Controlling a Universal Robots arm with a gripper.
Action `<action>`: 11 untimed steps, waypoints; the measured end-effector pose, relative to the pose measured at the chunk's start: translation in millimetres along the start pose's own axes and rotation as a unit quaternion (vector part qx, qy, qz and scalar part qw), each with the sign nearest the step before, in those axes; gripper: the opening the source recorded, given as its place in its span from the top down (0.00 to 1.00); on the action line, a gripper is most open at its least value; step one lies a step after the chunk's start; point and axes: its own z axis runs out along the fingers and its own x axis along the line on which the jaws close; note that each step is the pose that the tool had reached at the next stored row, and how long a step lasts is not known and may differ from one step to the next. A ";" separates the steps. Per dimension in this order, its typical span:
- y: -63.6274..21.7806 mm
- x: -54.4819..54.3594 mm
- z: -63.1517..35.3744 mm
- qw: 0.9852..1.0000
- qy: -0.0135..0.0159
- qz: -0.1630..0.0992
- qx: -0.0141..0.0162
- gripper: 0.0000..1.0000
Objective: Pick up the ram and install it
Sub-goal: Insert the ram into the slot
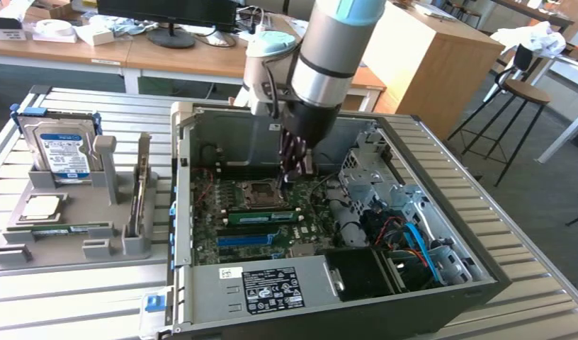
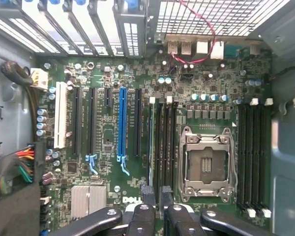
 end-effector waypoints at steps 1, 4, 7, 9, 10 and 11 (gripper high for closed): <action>0.1 0.0 -2.4 1.000 0.000 0.000 0.000 0.81; 0.3 -0.2 -9.0 1.000 0.000 0.000 0.000 0.81; 0.5 -0.4 -14.9 1.000 0.000 0.000 0.000 0.81; 0.6 -0.4 -18.0 1.000 0.000 0.000 0.000 0.81; 0.7 -0.5 -19.6 1.000 0.000 0.000 0.000 0.81; 0.7 -0.5 -21.2 1.000 0.000 0.000 0.000 0.81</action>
